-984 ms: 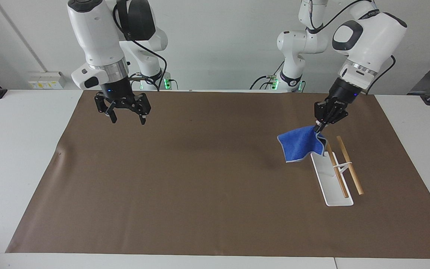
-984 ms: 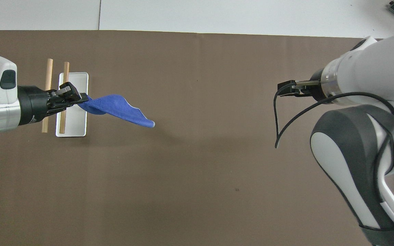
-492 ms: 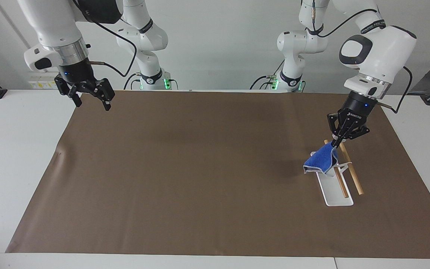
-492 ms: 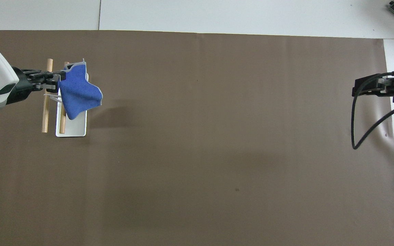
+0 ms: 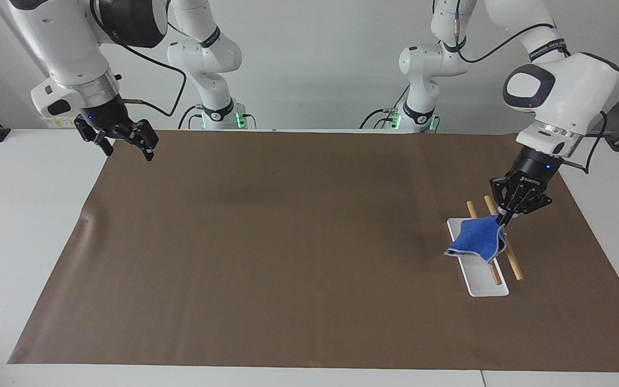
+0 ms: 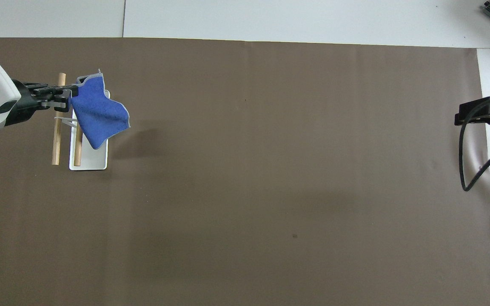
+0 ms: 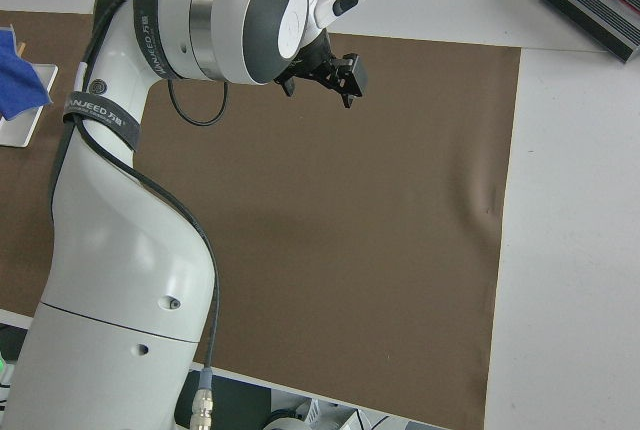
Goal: Right arm passes towel to left arm to hang
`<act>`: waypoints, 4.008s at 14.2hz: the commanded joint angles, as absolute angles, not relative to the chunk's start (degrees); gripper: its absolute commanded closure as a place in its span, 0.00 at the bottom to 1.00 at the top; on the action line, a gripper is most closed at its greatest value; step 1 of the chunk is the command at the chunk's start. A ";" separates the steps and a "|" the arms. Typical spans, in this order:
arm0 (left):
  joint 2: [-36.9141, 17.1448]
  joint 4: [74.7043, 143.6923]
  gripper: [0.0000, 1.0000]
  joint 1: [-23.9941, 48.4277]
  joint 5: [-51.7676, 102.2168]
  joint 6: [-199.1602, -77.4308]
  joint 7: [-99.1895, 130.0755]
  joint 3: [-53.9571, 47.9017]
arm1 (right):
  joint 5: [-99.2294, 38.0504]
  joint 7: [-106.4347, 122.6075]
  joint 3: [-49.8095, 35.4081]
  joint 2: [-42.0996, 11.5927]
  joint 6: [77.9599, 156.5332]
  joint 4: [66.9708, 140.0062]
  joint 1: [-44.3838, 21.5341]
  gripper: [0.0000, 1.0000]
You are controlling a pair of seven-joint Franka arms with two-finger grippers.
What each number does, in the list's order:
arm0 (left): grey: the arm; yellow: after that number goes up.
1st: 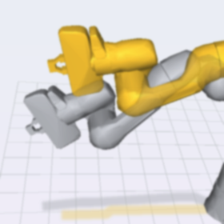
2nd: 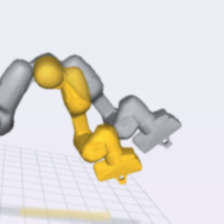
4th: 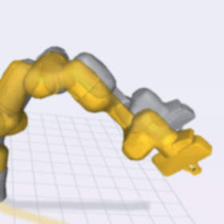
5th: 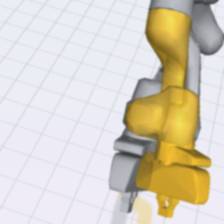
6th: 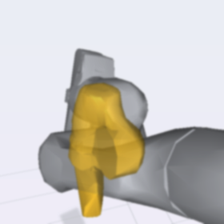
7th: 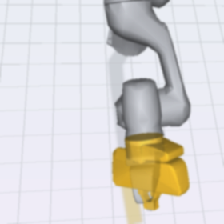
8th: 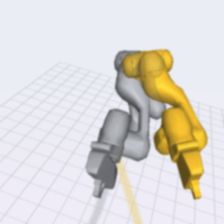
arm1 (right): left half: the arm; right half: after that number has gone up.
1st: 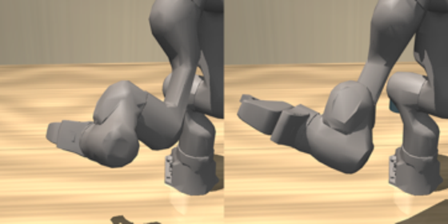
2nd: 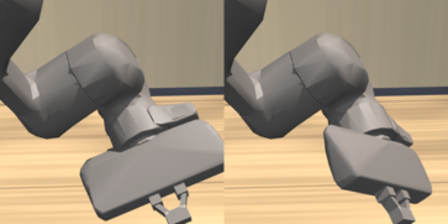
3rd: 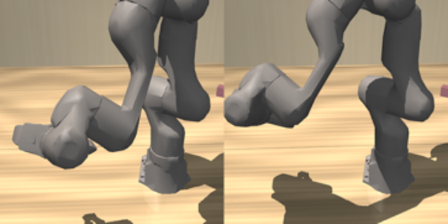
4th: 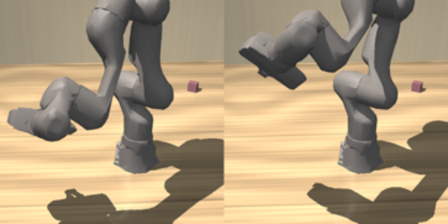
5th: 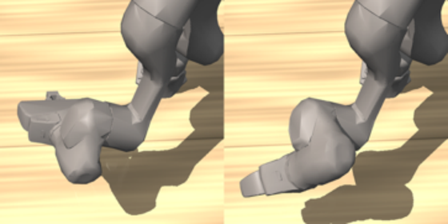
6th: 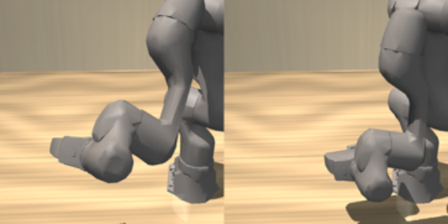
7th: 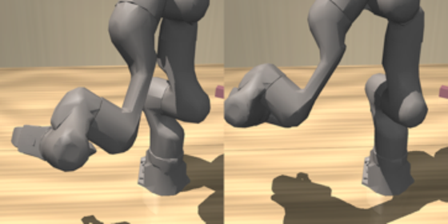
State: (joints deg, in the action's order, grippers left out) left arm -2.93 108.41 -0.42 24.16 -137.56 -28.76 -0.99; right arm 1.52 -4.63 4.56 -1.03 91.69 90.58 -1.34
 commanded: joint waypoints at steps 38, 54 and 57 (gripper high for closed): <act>2.46 101.09 0.00 0.95 0.97 -99.88 -0.29 -1.84 | -0.62 0.97 4.75 4.13 88.77 94.39 -0.17 0.00; -1.05 88.24 0.00 3.43 -2.81 -88.33 2.28 -3.60 | -0.62 0.97 4.75 4.13 88.68 94.39 -0.09 0.00; -1.05 88.42 0.00 3.25 -2.64 -88.68 2.81 -3.60 | -0.62 0.88 4.75 4.13 88.68 94.39 -0.09 0.00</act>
State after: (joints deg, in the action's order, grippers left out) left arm -0.08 90.33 2.80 -1.61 -90.11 1.73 -3.93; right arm 0.61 -0.54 4.81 3.03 88.96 93.19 -0.40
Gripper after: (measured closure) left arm 0.000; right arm 0.000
